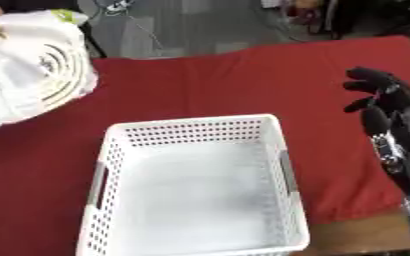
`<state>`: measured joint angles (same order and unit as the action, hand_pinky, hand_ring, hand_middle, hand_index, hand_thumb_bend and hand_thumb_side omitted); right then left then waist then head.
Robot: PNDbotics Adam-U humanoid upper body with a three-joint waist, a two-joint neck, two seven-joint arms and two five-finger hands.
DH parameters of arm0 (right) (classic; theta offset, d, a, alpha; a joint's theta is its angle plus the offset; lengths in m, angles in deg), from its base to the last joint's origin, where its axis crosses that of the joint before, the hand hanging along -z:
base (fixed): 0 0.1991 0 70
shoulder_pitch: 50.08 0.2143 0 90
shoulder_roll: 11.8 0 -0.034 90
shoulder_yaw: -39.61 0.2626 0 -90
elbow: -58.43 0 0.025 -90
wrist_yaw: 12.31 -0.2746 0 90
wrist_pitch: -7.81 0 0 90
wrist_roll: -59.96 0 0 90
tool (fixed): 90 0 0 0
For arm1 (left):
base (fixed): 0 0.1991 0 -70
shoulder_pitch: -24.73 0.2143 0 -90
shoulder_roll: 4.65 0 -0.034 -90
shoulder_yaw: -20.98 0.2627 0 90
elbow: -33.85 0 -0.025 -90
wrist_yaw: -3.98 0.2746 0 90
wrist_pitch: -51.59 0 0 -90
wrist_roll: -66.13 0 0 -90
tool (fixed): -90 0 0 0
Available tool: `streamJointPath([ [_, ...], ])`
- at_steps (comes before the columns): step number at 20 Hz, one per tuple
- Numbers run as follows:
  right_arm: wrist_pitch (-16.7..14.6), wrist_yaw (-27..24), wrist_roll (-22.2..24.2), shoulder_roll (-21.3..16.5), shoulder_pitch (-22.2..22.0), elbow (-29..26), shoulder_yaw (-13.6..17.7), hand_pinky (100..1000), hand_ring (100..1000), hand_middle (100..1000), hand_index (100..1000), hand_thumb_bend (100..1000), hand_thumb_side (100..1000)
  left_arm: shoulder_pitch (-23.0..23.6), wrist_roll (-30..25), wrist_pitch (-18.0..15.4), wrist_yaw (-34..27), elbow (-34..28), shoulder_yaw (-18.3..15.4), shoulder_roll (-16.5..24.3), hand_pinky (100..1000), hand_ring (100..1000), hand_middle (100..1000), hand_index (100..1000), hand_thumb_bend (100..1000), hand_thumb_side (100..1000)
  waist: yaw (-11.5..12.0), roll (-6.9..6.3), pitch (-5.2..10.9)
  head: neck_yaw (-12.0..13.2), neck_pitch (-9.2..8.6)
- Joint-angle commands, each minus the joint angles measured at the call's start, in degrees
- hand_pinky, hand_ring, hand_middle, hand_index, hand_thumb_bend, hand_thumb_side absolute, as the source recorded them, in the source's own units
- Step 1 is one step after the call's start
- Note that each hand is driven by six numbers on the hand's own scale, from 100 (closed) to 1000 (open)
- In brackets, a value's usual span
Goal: Pick up objects on the table and place them in the box.
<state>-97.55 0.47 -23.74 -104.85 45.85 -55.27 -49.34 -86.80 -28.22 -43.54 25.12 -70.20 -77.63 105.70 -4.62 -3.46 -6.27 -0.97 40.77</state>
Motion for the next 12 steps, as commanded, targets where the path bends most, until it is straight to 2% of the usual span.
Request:
streamJointPath([
  [1,-0.05,0.07,-0.02,-0.81,-0.01,-0.89,0.24,583,783,808,899,370,916,-2.19,-0.65,0.42,-0.68,-4.19,0.44,0.50,118,100,100,163,100,381,-0.04,0.08,0.77,0.01,-0.44],
  [7,-0.07,-0.09,0.26,-0.82,0.01,-0.89,0.00,583,783,808,899,370,916,-8.42,-5.12,-0.58,-0.39,-5.20,5.27,-1.95,124,100,100,164,100,375,-0.38,0.05,0.95,0.50,-0.23],
  [12,-0.11,-0.27,0.65,-0.82,0.04,-0.89,-0.30,583,783,808,899,369,917,-14.12,-11.11,-2.91,0.09,-1.78,11.41,-4.61,121,100,100,165,100,359,-0.70,-0.05,1.12,1.15,-0.09],
])
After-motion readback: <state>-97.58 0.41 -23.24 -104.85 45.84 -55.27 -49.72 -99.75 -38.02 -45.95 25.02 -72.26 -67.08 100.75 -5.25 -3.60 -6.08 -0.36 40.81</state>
